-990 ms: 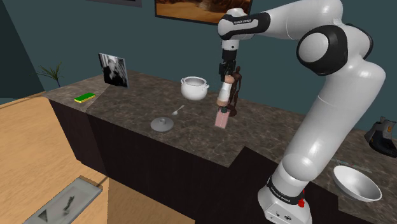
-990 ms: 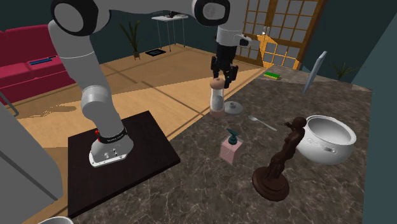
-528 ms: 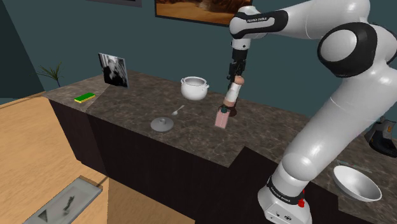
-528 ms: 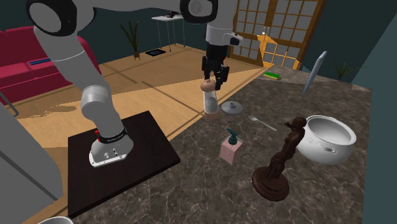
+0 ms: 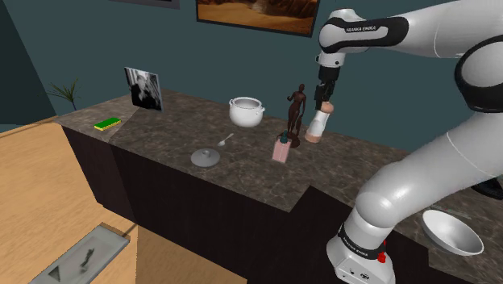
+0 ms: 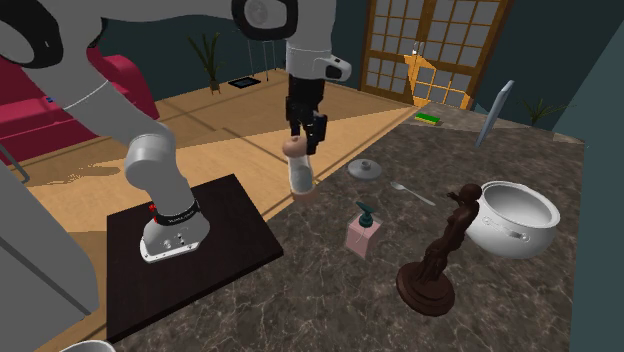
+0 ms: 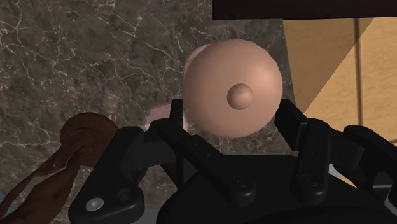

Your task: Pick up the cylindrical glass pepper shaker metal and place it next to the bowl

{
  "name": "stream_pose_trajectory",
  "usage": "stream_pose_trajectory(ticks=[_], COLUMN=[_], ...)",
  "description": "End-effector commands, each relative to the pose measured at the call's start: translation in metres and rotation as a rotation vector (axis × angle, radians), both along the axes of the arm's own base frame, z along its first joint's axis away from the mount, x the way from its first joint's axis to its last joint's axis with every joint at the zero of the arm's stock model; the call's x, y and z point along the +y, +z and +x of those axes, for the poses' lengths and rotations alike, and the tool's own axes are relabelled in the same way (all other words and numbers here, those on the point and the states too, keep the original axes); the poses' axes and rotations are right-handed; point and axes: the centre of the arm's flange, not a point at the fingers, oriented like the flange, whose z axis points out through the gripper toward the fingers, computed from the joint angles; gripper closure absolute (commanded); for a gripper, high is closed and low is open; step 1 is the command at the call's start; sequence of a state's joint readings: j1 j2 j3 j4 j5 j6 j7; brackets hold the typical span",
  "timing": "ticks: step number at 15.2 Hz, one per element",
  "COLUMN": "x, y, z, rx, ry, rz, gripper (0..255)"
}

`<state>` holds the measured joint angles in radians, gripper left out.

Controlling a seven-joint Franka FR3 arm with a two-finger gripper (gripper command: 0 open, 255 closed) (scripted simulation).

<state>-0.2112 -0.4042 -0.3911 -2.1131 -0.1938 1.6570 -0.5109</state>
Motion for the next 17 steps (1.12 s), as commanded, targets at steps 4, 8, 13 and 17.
stream_pose_trajectory(ticks=[4,8,13,17], x=[-0.008,-0.015,-0.024,-0.032], y=[-0.002,-0.001,-0.001,-0.001], z=[-0.066,-0.118,-0.183,-0.236], rx=[0.000,0.000,0.000,0.000], ry=[0.001,0.001,0.001,0.001], rz=[0.000,0.000,0.000,0.000], gripper=[255,255,255,255])
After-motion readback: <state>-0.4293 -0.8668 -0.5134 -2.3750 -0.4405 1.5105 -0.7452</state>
